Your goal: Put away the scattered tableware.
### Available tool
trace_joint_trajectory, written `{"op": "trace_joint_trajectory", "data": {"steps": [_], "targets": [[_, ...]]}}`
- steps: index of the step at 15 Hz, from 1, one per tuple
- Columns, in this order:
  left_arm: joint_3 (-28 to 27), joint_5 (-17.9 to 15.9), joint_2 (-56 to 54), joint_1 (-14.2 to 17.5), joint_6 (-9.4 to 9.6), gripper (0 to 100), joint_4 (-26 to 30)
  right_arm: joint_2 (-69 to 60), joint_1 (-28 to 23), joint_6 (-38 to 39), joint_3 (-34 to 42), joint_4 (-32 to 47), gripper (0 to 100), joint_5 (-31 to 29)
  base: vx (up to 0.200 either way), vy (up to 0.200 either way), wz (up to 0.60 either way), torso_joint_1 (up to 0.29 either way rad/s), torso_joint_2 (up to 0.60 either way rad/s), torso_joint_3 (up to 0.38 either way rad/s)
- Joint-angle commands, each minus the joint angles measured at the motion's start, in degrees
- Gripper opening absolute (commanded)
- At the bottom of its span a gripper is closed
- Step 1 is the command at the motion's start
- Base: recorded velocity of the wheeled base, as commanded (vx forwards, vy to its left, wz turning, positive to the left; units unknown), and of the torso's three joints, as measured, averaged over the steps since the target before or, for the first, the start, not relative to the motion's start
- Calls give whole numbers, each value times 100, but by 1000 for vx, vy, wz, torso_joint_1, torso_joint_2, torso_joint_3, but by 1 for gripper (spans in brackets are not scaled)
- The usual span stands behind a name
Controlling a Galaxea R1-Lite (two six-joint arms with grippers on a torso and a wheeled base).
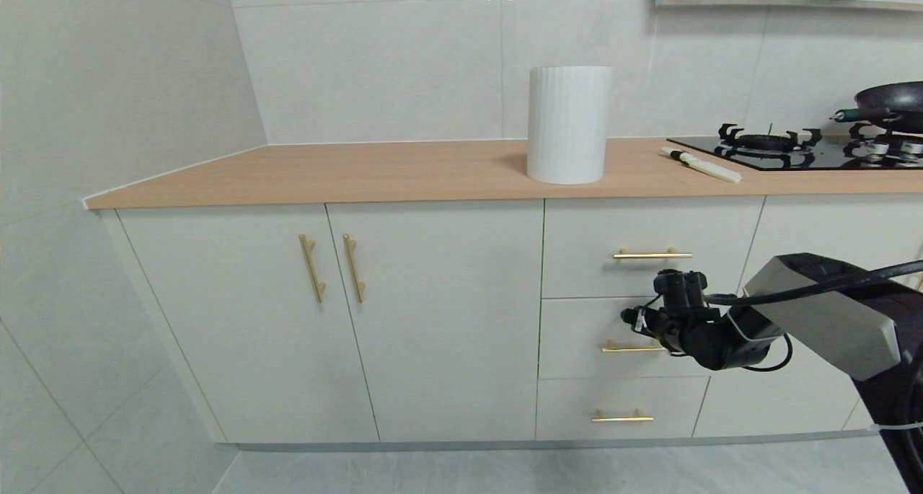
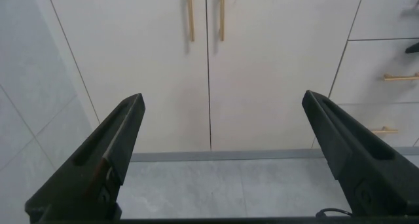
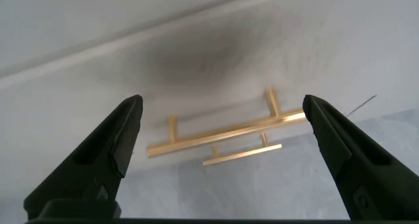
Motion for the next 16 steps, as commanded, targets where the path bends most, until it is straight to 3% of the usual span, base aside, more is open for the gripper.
{"op": "trace_joint_trajectory", "data": {"steps": [1, 7, 12, 16], "targets": [[0, 1, 1, 2, 0, 100, -1, 285, -47, 130, -412, 6, 100, -151, 0, 0, 0, 0, 0, 0], [0, 1, 1, 2, 0, 100, -1, 328, -73, 227, -570, 32, 100, -361, 0, 0, 0, 0, 0, 0], [0, 1, 1, 2, 0, 100, -1, -805, -12, 192, 792, 32, 100, -80, 0, 0, 0, 0, 0, 0], [0, 1, 1, 2, 0, 100, -1, -3029, 41, -160, 2471, 24, 100, -107, 0, 0, 0, 0, 0, 0]]}}
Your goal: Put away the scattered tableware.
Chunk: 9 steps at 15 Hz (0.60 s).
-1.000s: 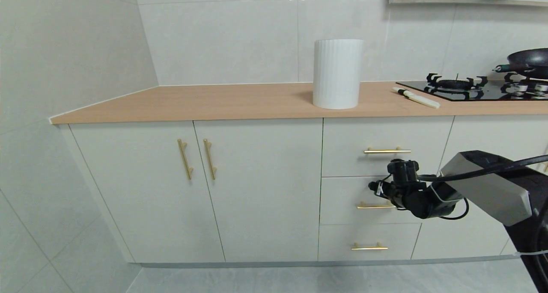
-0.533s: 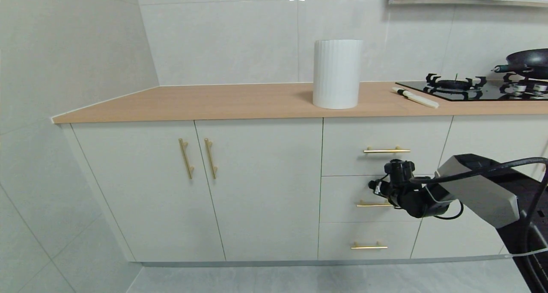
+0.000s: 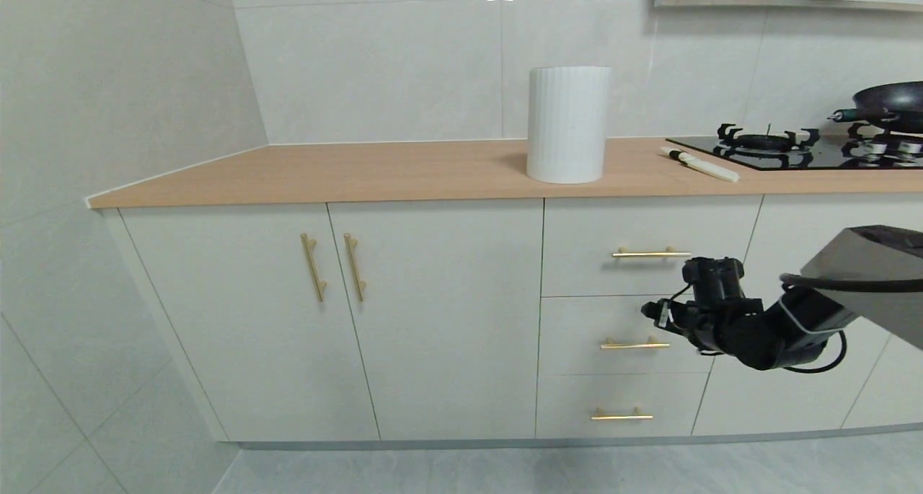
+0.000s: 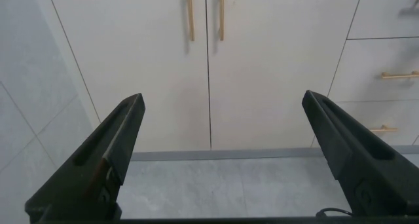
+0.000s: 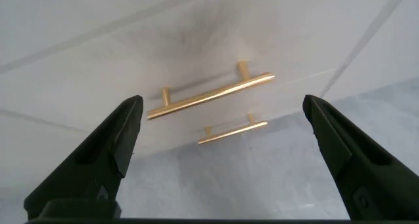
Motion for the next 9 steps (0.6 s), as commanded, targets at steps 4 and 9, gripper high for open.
{"op": "trace_joint_trajectory", "data": {"steps": [4, 9], "targets": [[0, 1, 1, 2, 2, 100, -1, -4112, 41, -708, 2179, 21, 100, -274, 0, 0, 0, 0, 0, 0], [0, 1, 1, 2, 2, 100, -1, -7504, -169, -1631, 4183, 65, 100, -590, 0, 0, 0, 0, 0, 0]]}}
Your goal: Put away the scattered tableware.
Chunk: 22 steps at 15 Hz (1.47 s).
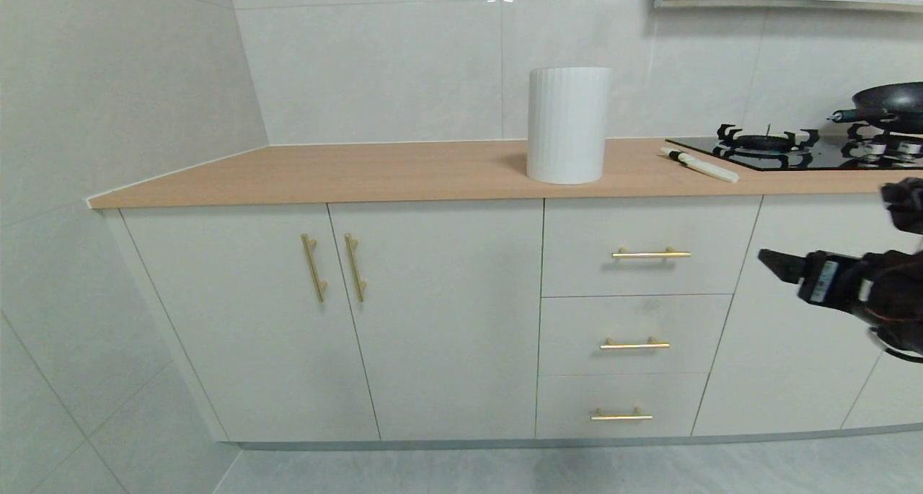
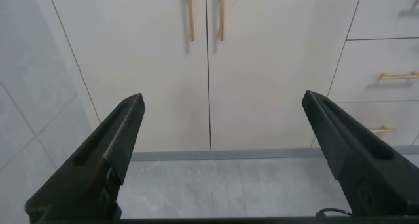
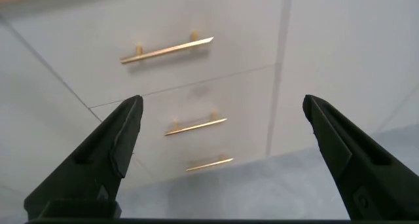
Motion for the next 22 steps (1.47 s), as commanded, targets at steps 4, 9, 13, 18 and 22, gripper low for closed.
{"op": "trace_joint_trajectory", "data": {"steps": [4, 9, 13, 18, 22], "targets": [[0, 1, 1, 2, 2, 100, -1, -4917, -756, -1699, 1699, 1340, 100, -118, 0, 0, 0, 0, 0, 0], [0, 1, 1, 2, 2, 100, -1, -7202, -651, -1857, 1611, 3705, 100, 655, 0, 0, 0, 0, 0, 0], [0, 1, 1, 2, 2, 100, -1, -7598, -651, -1839, 1690, 4109, 100, 646, 0, 0, 0, 0, 0, 0], [0, 1, 1, 2, 2, 100, -1, -8002, -870, -1831, 2262, 4074, 100, 365, 0, 0, 0, 0, 0, 0], [0, 1, 1, 2, 2, 100, -1, -8002, -870, -1628, 2824, 3898, 100, 972, 0, 0, 0, 0, 0, 0]]}}
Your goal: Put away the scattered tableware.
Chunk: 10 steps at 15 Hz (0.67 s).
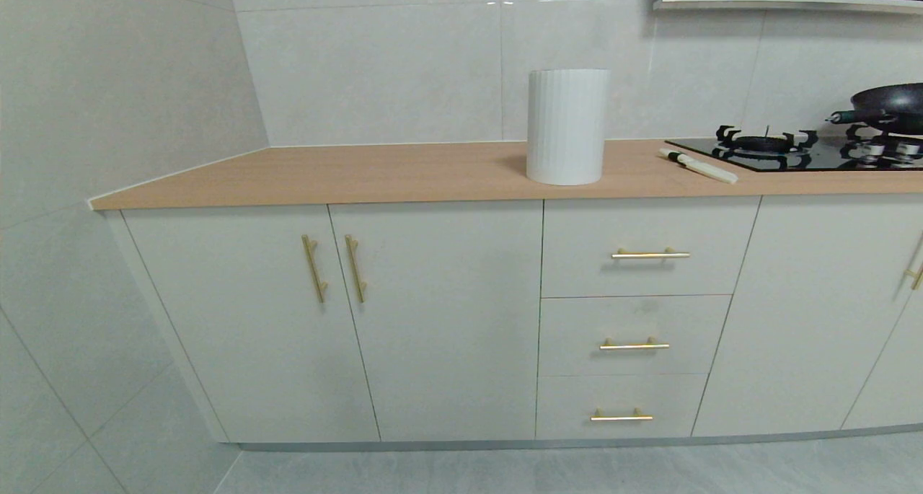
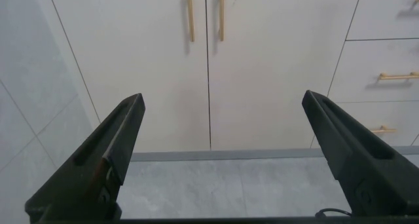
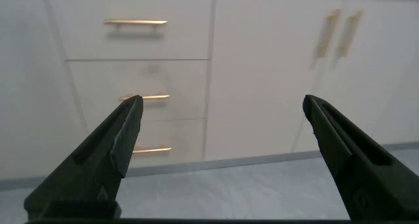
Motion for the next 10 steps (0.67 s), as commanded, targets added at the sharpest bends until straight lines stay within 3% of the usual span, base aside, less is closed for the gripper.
{"op": "trace_joint_trajectory", "data": {"steps": [1, 2, 4, 10], "targets": [[0, 1, 1, 2, 0, 100, -1, -22, 0, 49, 512, -475, 100, 229, 0, 0, 0, 0, 0, 0], [0, 1, 1, 2, 0, 100, -1, -22, 0, 225, 564, -668, 100, 554, 0, 0, 0, 0, 0, 0], [0, 1, 1, 2, -9, 100, -1, -13, 0, 348, 547, -185, 100, 923, 0, 0, 0, 0, 0, 0], [0, 1, 1, 2, 26, 100, -1, -13, 0, 383, 564, -290, 100, 888, 0, 0, 0, 0, 0, 0]]}}
